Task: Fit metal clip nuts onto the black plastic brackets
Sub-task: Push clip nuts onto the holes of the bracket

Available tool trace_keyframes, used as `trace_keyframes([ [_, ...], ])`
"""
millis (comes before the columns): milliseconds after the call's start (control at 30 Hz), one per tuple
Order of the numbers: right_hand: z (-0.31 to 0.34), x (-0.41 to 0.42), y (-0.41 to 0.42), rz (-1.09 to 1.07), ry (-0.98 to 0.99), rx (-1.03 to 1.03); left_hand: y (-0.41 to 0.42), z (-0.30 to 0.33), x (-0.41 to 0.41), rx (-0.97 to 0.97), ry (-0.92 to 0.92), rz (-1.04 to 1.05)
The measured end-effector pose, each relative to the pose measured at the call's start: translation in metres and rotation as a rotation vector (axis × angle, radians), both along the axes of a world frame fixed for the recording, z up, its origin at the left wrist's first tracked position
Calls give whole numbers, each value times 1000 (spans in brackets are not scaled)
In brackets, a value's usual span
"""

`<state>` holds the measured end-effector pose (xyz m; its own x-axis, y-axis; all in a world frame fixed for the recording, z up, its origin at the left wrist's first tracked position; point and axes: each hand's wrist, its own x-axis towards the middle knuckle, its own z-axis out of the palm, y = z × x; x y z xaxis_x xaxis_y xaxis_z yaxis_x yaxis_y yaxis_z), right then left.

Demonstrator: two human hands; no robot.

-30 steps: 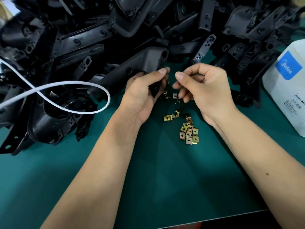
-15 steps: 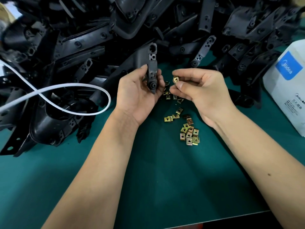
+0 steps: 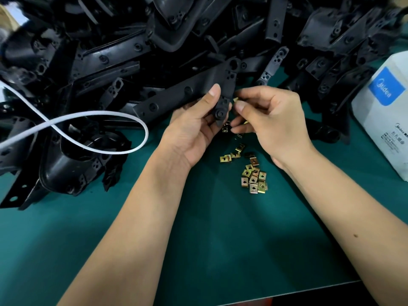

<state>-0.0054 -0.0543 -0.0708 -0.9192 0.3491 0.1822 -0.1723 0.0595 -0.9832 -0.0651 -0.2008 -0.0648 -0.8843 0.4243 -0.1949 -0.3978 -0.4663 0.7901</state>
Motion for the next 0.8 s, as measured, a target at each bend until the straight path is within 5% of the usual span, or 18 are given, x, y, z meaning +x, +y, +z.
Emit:
trace_keyframes([
  [167,0,-2,0,-28,-23,28,0,0,1,-6,12,6],
  [367,4,-3,2,-1,-21,-264,-2,1,-1,32,-24,-18],
  [800,7,1,-1,181,-161,-181,-8,0,-6,-23,-9,13],
])
